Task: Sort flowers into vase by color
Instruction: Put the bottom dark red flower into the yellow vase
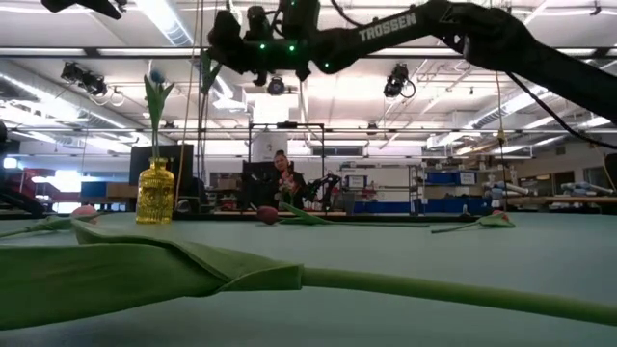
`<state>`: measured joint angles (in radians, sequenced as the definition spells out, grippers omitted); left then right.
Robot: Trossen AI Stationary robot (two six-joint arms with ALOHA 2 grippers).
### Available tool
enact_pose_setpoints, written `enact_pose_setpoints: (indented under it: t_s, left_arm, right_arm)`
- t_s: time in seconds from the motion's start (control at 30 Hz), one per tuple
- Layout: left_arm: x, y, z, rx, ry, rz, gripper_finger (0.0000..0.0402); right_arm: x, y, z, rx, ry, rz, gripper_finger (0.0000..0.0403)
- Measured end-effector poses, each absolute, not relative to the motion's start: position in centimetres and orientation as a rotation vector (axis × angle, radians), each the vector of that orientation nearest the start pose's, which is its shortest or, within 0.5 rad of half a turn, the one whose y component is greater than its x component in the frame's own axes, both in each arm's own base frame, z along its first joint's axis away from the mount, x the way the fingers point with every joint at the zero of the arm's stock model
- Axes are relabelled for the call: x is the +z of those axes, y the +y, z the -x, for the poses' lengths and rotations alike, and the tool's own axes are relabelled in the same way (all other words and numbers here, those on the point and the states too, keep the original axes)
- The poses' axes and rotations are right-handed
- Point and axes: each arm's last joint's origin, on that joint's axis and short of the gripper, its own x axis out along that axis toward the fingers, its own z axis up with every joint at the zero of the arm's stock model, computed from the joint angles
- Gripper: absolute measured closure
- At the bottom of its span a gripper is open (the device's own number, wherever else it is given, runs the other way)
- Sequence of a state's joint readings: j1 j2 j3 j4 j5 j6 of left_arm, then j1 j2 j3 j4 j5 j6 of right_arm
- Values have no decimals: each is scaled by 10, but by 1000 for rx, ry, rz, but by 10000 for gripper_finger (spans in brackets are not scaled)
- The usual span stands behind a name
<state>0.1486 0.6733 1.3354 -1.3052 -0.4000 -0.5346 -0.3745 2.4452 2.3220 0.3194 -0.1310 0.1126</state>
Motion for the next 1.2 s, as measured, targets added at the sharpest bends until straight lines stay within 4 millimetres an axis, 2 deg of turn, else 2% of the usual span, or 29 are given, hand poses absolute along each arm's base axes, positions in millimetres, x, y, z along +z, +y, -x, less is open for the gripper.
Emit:
enact_pose_setpoints:
  t_s: [0.13, 0.3, 0.6, 0.97, 1.2]
  left_arm:
    - [409, 18, -46, 688, 496, 419, 230]
    - [409, 18, -46, 684, 503, 399, 230]
    - [409, 19, -46, 702, 506, 372, 230]
    - [409, 19, -46, 700, 507, 364, 230]
    - [409, 19, -48, 701, 510, 363, 230]
  right_arm:
    - [306, -206, -536, -207, -239, -36, 397]
    - [302, -207, -538, -181, -321, -10, 397]
    - [304, -206, -538, -171, -354, -25, 397]
    - [322, -202, -530, -141, -549, -5, 397]
    - [322, -201, -530, -170, -560, -12, 397]
